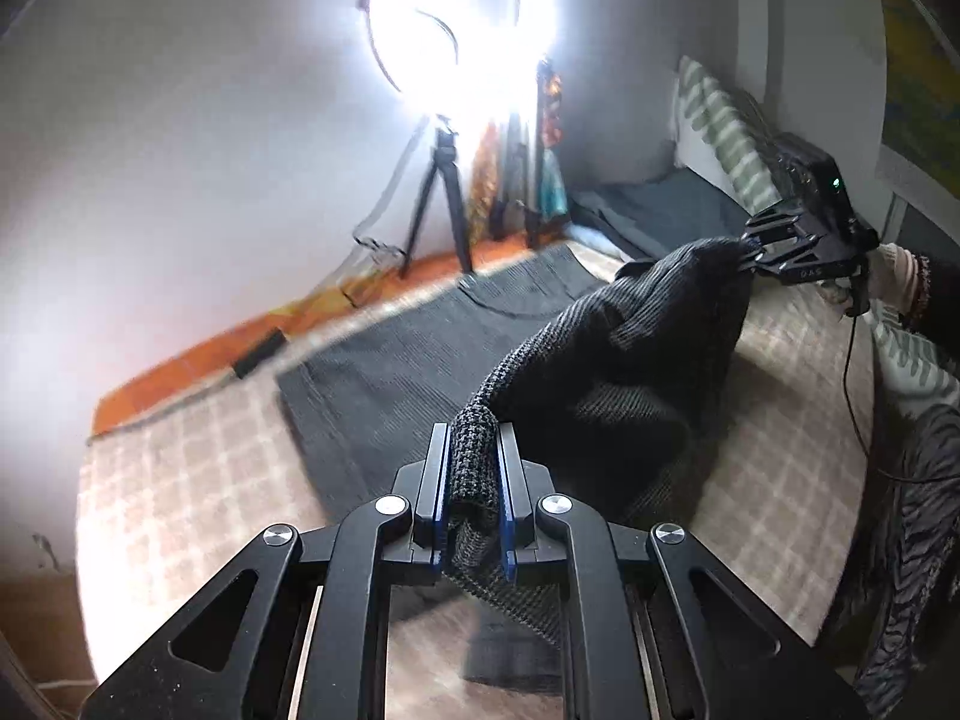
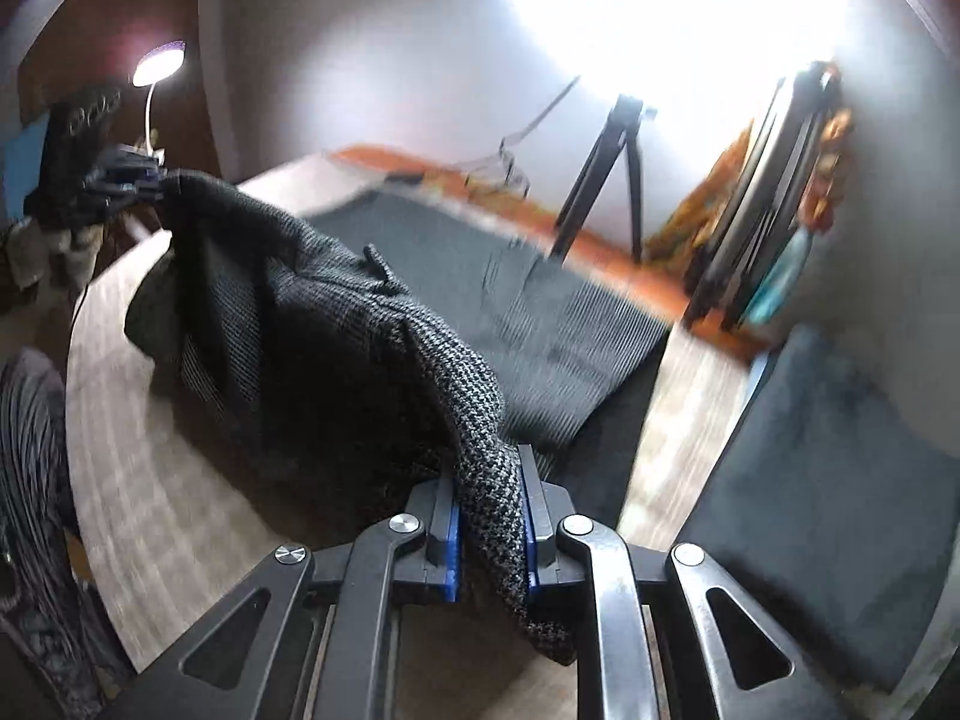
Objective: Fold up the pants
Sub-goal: 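Lift the hem with the left tool and fold it over toward the waistband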
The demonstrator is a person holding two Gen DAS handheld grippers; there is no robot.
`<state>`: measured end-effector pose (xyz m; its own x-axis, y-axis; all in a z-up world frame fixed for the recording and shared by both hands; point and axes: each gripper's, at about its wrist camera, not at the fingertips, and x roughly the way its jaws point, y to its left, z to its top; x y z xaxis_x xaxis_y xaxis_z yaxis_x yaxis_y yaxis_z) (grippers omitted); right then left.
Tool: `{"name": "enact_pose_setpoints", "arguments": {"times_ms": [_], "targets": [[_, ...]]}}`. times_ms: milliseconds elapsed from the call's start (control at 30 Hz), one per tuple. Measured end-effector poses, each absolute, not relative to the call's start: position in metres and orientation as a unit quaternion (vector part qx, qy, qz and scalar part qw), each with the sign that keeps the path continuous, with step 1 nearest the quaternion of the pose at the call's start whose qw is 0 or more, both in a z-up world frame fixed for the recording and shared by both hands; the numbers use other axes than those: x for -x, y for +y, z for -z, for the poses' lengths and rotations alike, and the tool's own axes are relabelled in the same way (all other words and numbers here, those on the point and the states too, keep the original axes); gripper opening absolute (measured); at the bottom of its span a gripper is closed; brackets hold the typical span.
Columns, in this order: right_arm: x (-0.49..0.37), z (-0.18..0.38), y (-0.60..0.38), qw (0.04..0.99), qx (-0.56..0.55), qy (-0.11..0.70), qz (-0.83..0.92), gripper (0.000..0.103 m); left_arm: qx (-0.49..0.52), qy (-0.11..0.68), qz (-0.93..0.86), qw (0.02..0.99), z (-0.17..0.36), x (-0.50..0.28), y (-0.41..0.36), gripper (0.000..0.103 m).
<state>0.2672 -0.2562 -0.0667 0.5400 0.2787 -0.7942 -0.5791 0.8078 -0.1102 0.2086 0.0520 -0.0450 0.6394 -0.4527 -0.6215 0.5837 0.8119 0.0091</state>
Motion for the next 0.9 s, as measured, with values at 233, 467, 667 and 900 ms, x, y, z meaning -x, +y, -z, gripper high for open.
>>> {"name": "enact_pose_setpoints", "arguments": {"times_ms": [233, 467, 667, 900], "targets": [[-0.322, 0.019, -0.242, 0.885, 0.173, 0.369, -0.224, 0.012, -0.105, 0.289, 0.269, 0.913, 0.017, -0.259, 0.071, 0.012], [-0.392, 0.037, -0.234, 0.885, 0.156, 0.397, -0.187, 0.012, -0.115, 0.309, 0.251, 0.91, 0.033, -0.33, 0.067, 0.012], [-0.441, 0.076, -0.239, 0.874, 0.13, 0.435, -0.171, 0.012, -0.118, 0.346, 0.235, 0.901, 0.07, -0.38, 0.062, 0.012], [-0.475, 0.124, -0.24, 0.857, 0.124, 0.475, -0.158, 0.012, -0.12, 0.386, 0.225, 0.887, 0.115, -0.407, 0.058, 0.012]]}}
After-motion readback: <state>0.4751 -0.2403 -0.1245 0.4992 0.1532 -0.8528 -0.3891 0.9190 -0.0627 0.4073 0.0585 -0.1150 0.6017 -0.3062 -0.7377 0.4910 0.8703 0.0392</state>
